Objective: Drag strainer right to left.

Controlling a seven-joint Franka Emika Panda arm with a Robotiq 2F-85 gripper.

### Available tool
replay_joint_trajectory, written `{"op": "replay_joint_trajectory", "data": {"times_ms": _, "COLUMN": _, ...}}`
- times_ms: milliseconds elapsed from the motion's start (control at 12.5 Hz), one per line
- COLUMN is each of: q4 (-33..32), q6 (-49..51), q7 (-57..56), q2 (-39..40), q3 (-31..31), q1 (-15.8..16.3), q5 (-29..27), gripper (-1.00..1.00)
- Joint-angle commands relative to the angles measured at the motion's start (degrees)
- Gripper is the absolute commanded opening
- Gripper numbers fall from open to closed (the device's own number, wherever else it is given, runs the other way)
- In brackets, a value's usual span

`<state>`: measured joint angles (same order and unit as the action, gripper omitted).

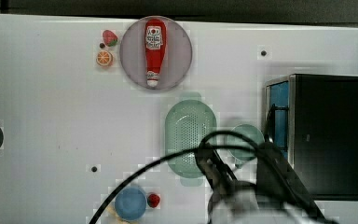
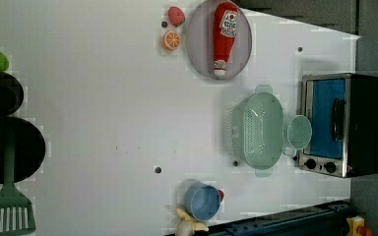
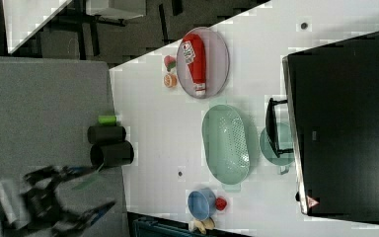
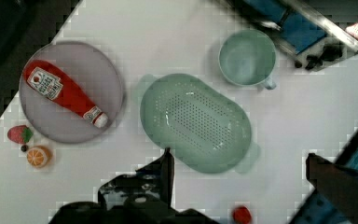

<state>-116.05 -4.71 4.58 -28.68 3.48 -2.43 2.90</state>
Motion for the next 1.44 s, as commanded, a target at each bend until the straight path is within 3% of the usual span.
{"op": "replay_joint_trajectory", "data": {"times_ms": 80, "q4": -12.3, "q6": -7.9, "q7": 2.0, "q2": 7.7, "q3": -1.8, "q1": 1.0, "q5": -0.2, "gripper": 1.00}}
{"op": "replay_joint_trajectory", "data": {"times_ms": 400, "q4": -21.1, "q6": -25.8, "q7": 12.0, "q2": 12.7, "q3": -2.0, "q1": 1.1, "q5": -0.2, "gripper": 1.00}}
{"op": "replay_joint_trajectory", "data": {"times_ms": 720, "q4": -25.7, "q6": -38.8, "q7": 26.6, "q2": 21.6, "q3": -2.6, "q1": 1.1, "q5": -0.2, "gripper": 1.00}}
{"op": "replay_joint_trajectory", "data": {"times_ms": 1440, "q4": -26.4, "q6": -60.1, "q7": 36.5, "q2": 43.9, "q3": -3.2, "q1": 1.7, "q5": -0.3, "gripper": 1.00}}
